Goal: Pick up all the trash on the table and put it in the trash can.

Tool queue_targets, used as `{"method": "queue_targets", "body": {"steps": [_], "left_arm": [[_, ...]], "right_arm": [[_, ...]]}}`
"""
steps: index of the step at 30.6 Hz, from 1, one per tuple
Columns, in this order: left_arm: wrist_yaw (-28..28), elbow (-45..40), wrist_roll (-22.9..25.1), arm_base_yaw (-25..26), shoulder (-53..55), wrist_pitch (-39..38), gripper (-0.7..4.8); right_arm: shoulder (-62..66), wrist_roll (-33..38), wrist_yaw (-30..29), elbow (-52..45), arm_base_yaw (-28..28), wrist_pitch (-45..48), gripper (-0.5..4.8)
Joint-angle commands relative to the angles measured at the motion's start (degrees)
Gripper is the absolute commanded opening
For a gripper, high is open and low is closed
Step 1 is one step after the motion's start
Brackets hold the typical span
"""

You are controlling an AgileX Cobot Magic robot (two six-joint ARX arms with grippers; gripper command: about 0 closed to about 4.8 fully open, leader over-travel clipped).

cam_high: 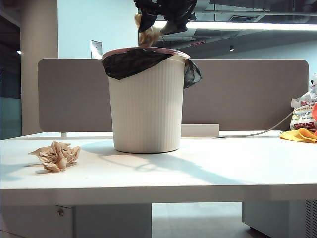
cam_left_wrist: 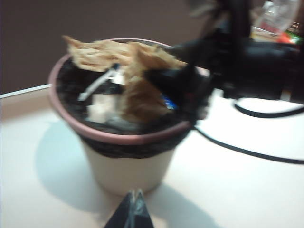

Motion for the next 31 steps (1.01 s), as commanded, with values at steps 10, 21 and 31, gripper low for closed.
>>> {"method": "queue_targets", "body": {"steps": [10, 21, 31], "left_arm": [[0.9, 0.2, 0.0, 0.0, -0.3, -0.8, -0.05], [1.1, 0.3, 0.0, 0.0, -2.8, -1.2, -0.05], [1.5, 0.3, 0.0, 0.0, -5.1, -3.5, -0.06]], "right_arm": [[-1.6, 0.0, 0.1, 0.4, 0.1, -0.5, 4.79], [-3.9, 8.7, -3.6, 0.4, -1.6, -2.1, 4.11], [-5.1, 13.8, -10.7, 0.4, -2.5, -2.6, 4.13]]}}
